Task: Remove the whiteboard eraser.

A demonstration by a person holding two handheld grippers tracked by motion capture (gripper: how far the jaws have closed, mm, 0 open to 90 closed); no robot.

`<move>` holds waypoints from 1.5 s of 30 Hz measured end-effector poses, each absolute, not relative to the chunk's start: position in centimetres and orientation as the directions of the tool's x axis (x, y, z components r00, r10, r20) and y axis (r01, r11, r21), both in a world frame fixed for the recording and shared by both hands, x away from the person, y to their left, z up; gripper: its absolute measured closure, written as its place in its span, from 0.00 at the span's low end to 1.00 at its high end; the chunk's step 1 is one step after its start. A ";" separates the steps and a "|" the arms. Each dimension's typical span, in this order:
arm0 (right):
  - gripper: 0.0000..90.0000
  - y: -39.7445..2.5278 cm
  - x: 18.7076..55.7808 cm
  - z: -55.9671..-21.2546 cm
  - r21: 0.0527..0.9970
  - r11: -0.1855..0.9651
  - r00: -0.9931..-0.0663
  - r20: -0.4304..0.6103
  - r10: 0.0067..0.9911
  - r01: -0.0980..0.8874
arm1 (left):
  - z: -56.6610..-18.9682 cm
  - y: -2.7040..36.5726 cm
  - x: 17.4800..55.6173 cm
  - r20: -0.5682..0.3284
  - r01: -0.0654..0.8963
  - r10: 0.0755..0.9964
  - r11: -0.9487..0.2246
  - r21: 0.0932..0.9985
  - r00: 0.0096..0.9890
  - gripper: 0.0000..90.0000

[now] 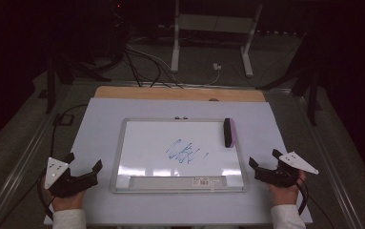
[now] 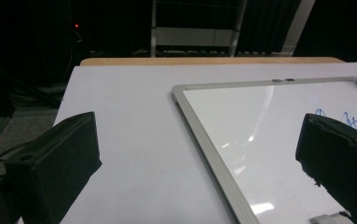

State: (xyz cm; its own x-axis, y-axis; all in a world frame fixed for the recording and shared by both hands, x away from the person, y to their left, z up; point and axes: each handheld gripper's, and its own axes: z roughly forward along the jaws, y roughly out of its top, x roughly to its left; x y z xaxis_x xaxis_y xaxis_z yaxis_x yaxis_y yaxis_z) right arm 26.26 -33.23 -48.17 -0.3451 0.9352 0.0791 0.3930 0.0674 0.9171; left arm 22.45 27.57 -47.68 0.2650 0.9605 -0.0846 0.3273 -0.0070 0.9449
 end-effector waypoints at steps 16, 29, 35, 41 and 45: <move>0.00 -33.0 26.4 -47.3 0.909 0.033 -0.341 0.122 0.932 0.416 | -47.9 27.3 22.5 -0.077 0.342 0.959 -0.021 0.939 0.272 0.01; 0.01 -31.0 29.8 -44.3 0.904 0.071 -0.386 0.108 0.916 0.421 | -48.1 26.5 22.7 -0.065 0.361 0.958 -0.041 0.932 0.278 0.01; 0.01 -30.1 32.2 -44.3 0.887 0.062 -0.381 0.133 0.915 0.458 | -48.2 26.3 22.7 -0.064 0.367 0.958 -0.045 0.929 0.279 0.01; 0.01 -29.0 33.9 -44.9 0.865 0.071 -0.373 0.139 0.917 0.496 | -48.3 26.4 22.7 -0.063 0.371 0.958 -0.048 0.927 0.280 0.01; 0.01 -27.7 35.2 -45.8 0.838 0.110 -0.371 0.116 0.921 0.534 | -48.2 26.5 22.6 -0.065 0.370 0.959 -0.044 0.928 0.277 0.01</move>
